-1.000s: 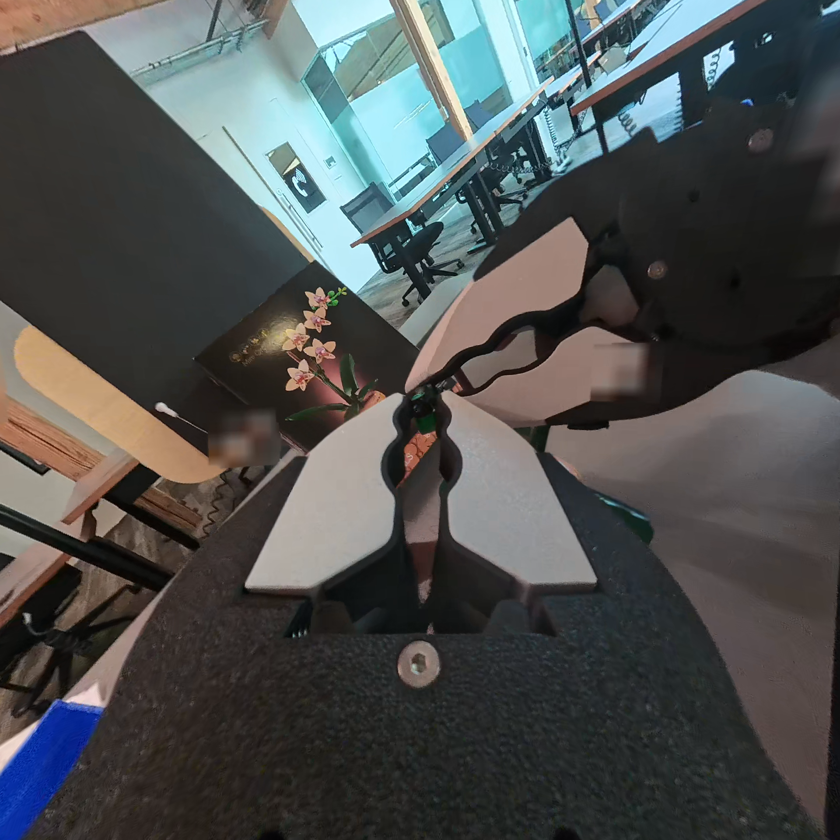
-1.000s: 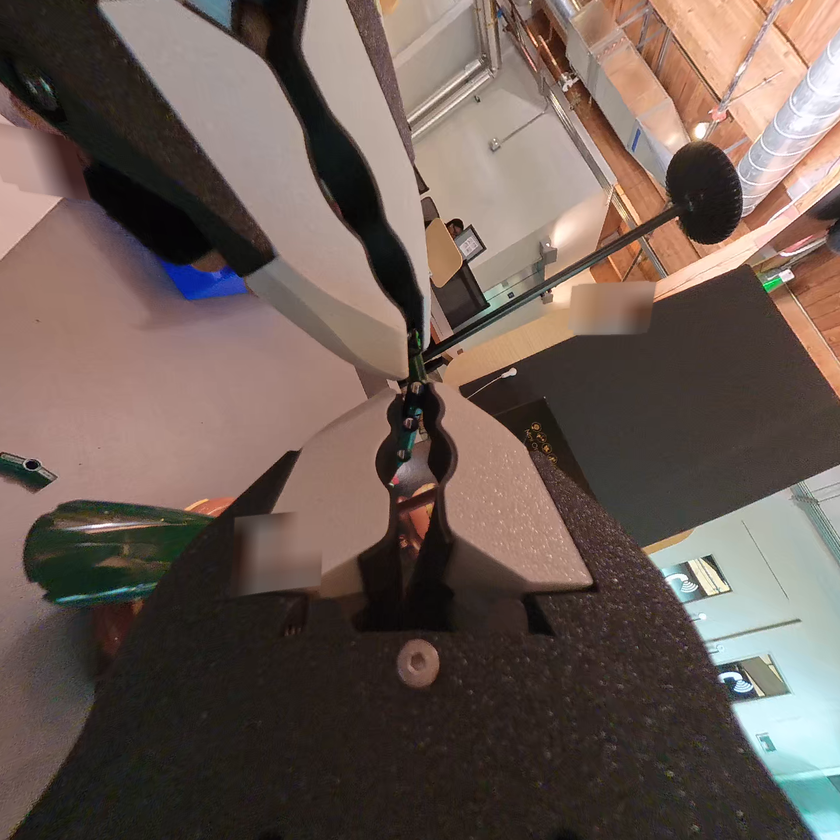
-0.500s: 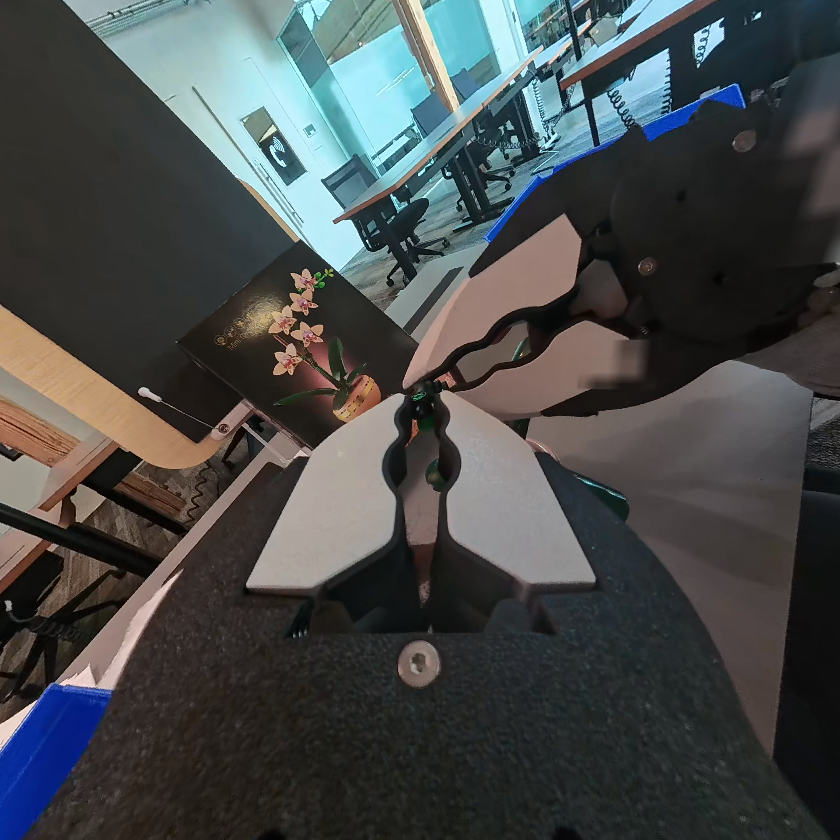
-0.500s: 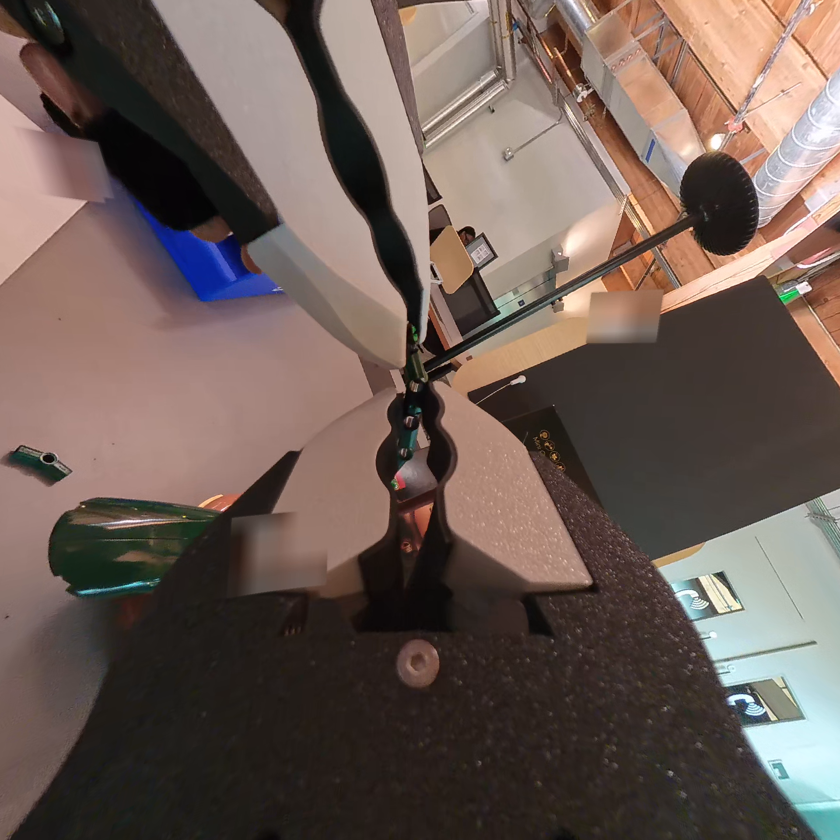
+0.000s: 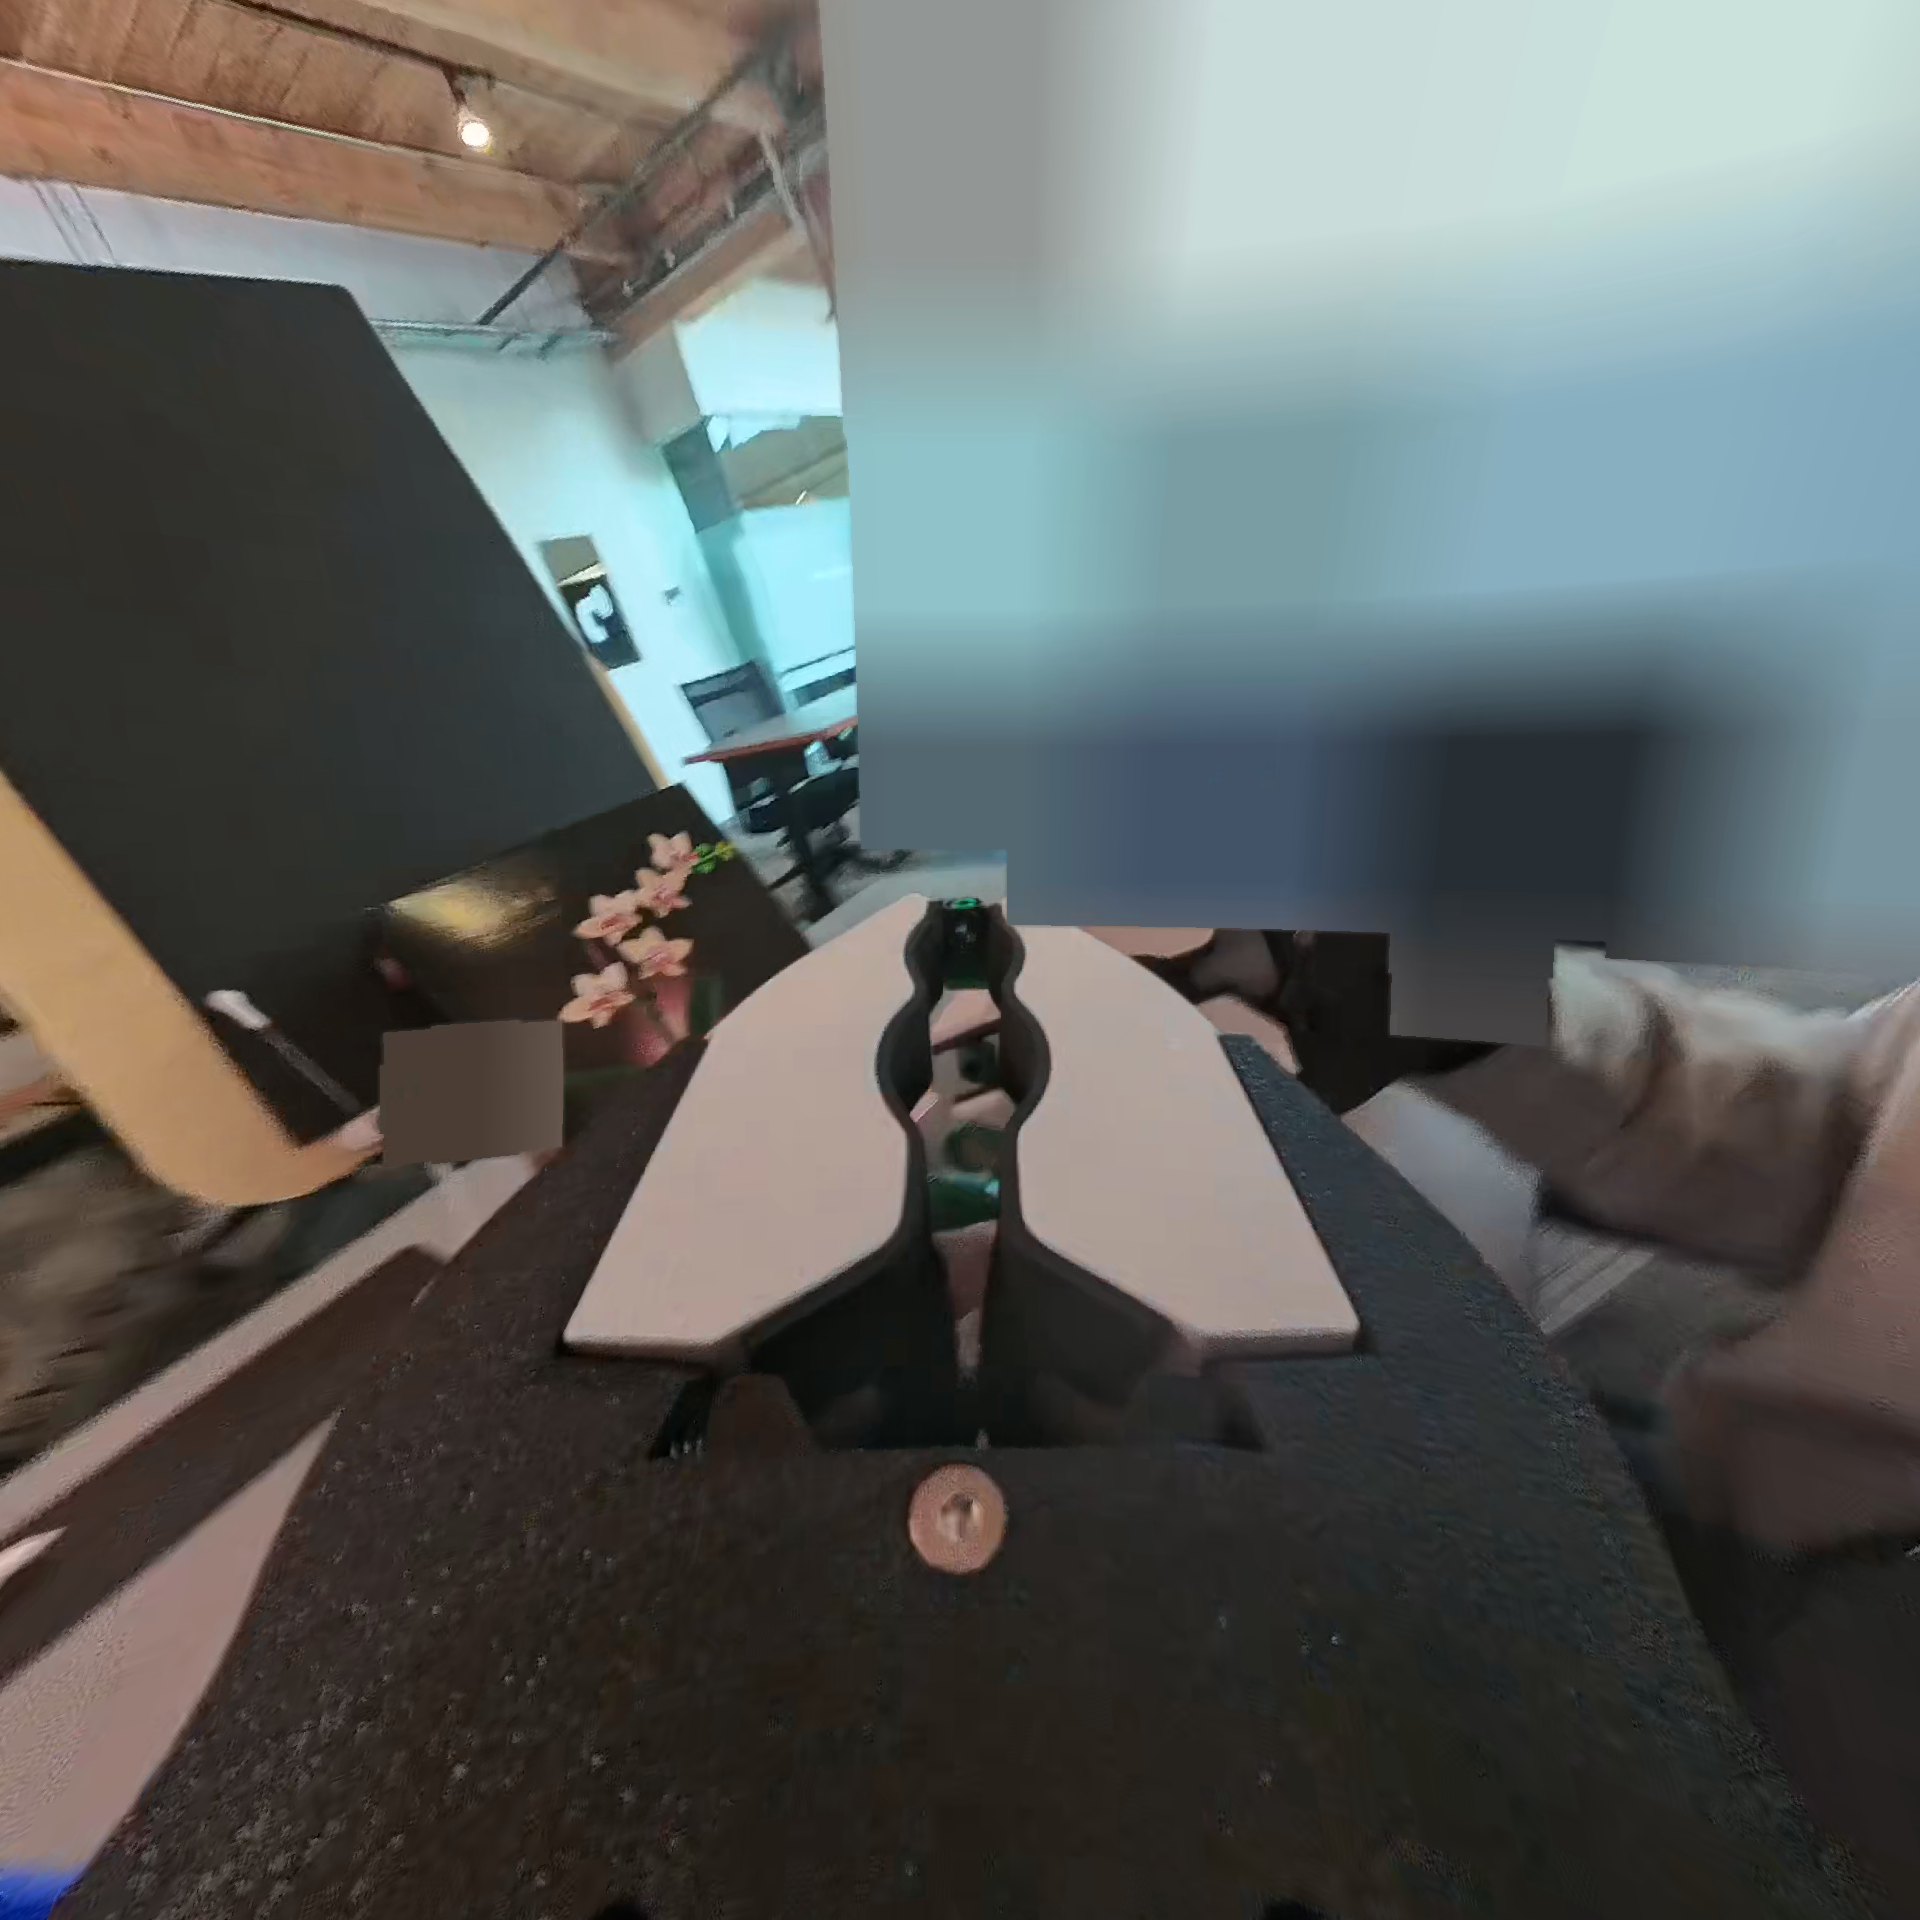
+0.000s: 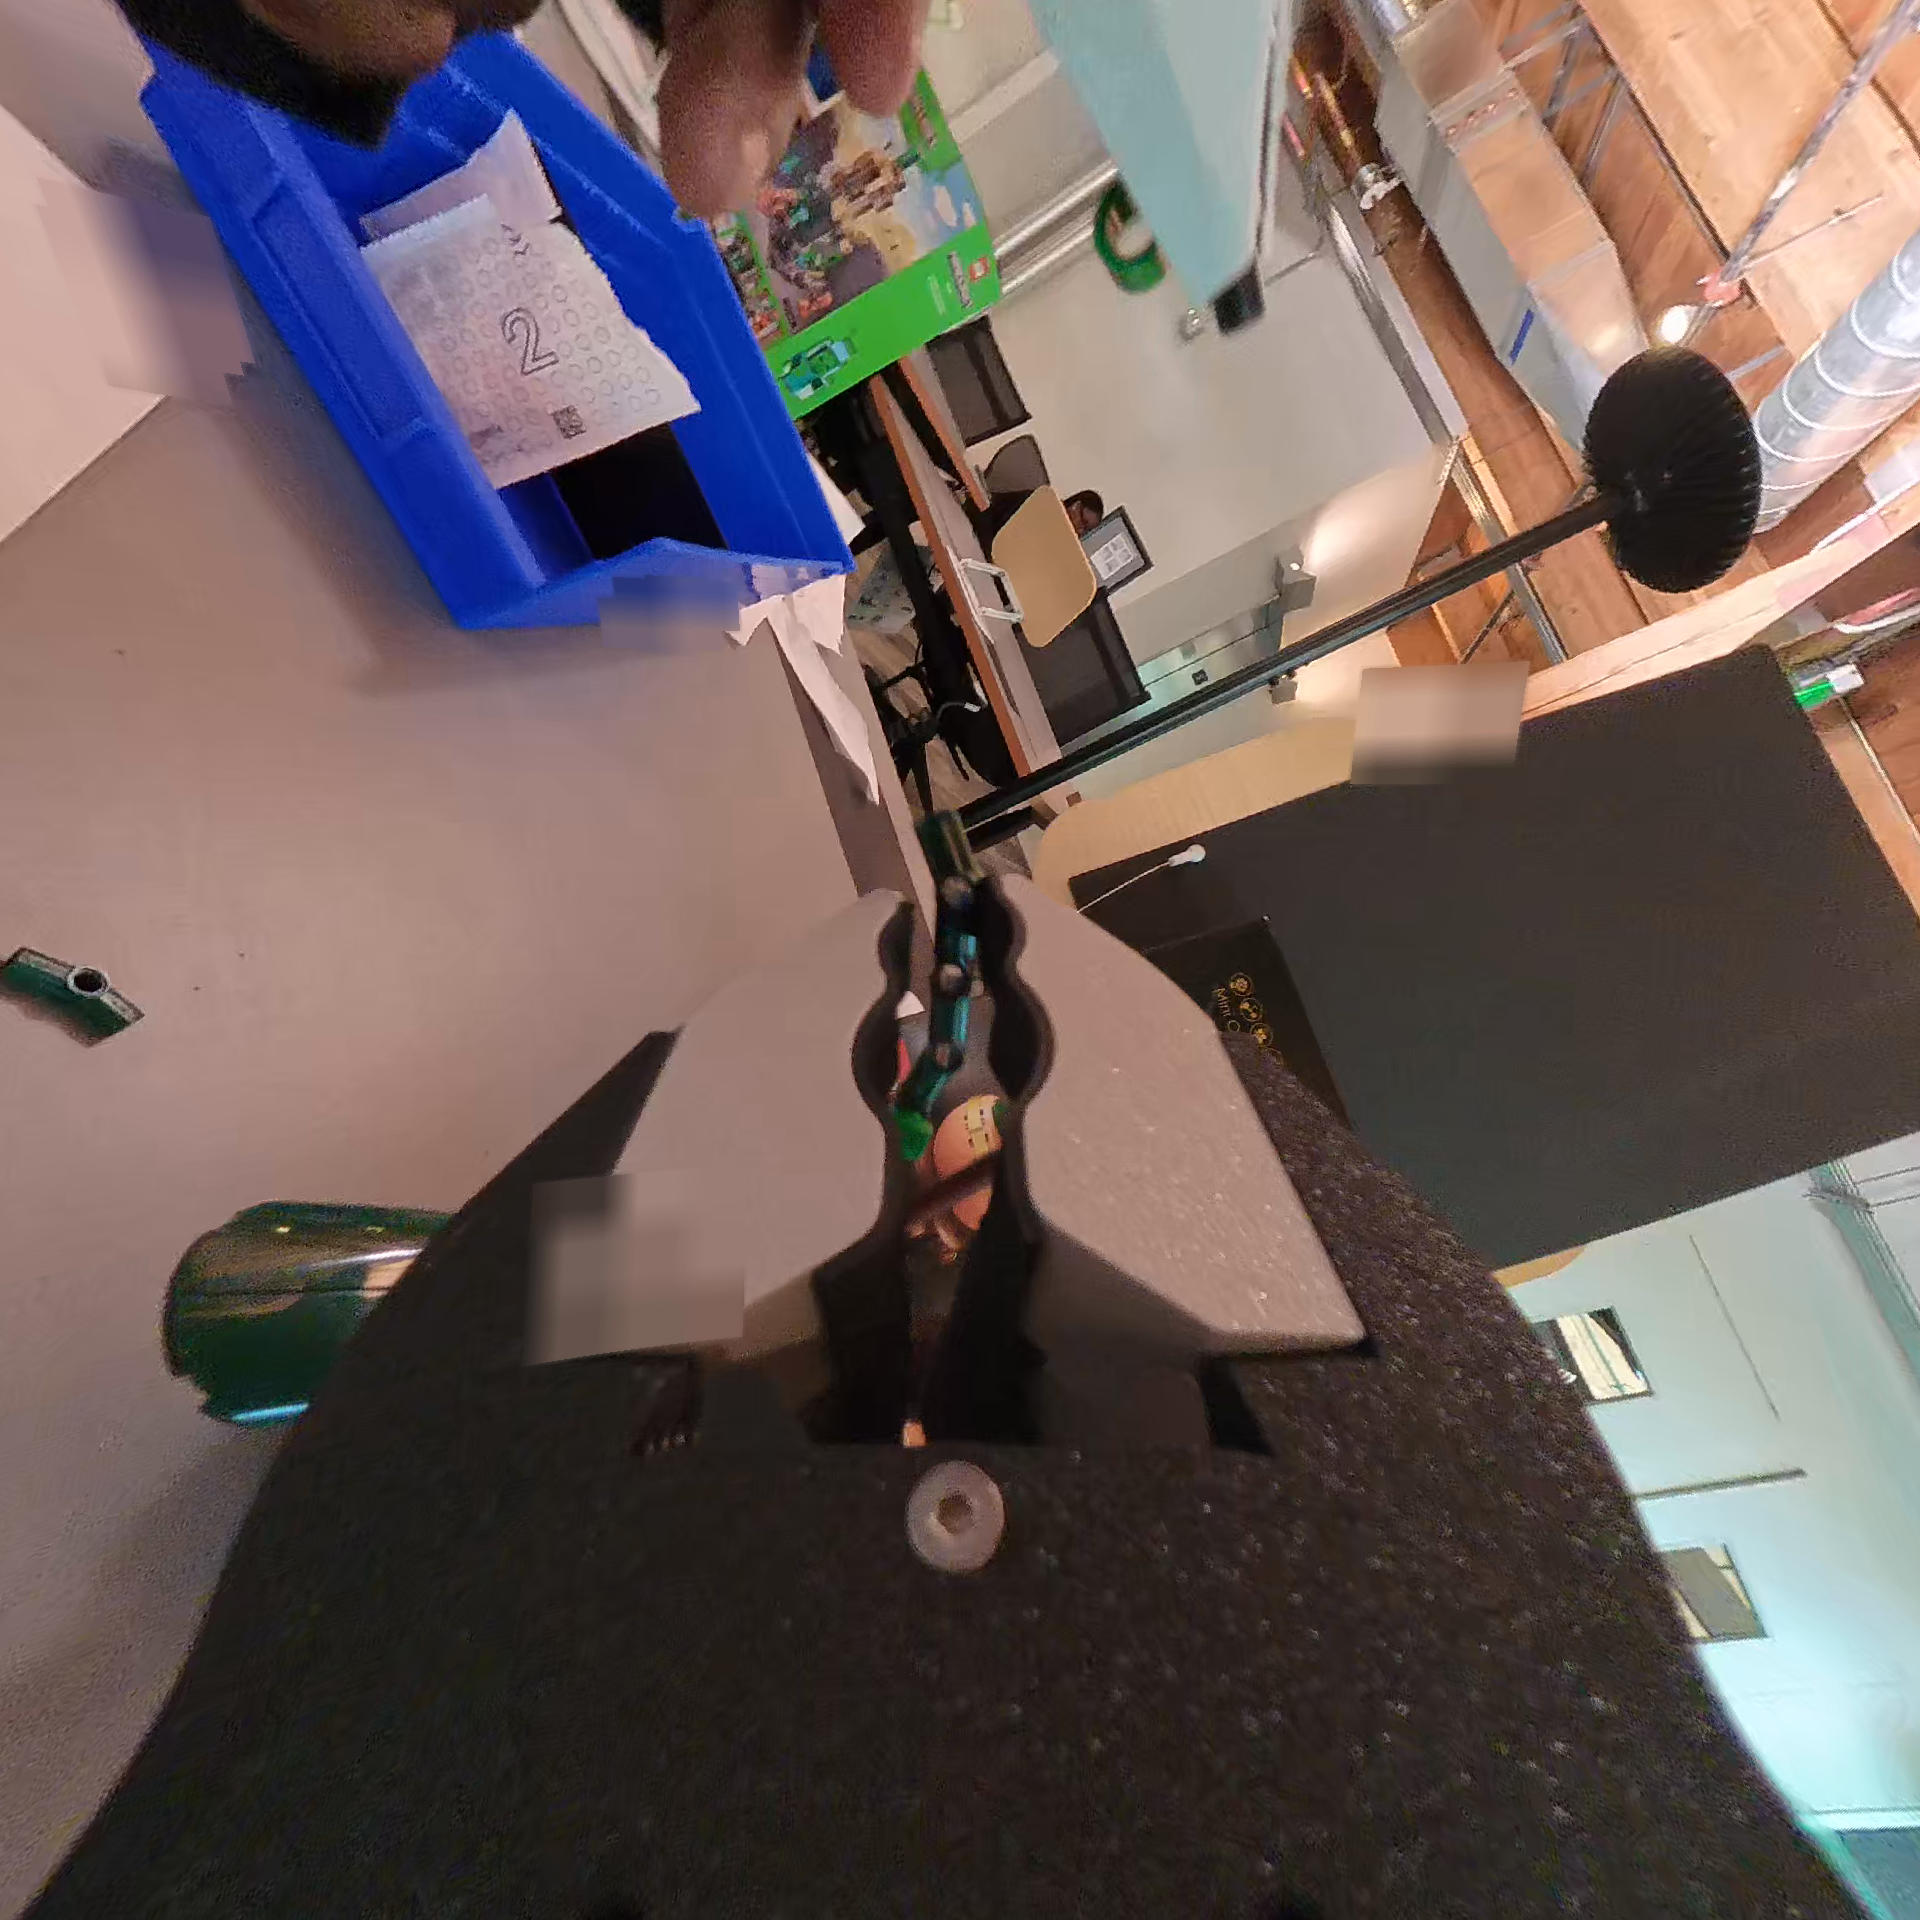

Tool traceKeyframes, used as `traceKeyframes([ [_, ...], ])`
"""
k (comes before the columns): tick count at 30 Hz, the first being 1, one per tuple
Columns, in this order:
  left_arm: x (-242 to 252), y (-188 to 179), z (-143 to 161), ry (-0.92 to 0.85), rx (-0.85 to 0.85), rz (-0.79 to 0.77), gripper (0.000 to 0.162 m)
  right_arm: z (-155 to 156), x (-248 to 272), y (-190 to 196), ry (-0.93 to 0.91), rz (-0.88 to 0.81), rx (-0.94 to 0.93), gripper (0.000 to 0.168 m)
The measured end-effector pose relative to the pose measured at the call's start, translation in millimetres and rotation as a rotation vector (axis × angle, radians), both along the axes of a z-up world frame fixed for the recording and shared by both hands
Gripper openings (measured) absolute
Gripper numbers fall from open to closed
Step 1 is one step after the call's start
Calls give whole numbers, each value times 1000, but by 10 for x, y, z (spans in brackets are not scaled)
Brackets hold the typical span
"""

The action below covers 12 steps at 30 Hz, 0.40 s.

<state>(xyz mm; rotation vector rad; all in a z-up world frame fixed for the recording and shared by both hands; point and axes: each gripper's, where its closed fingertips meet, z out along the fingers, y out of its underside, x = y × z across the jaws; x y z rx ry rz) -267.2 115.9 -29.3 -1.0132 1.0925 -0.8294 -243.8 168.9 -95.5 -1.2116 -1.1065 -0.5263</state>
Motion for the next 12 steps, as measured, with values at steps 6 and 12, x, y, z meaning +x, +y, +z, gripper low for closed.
traceKeyframes([
  [6,-191,84,379,-475,-427,-265,6,203,-11,-153,142,108,12,24],
  [12,-202,133,413,-746,-739,-510,6,713,-197,-608,717,463,-84,14],
])
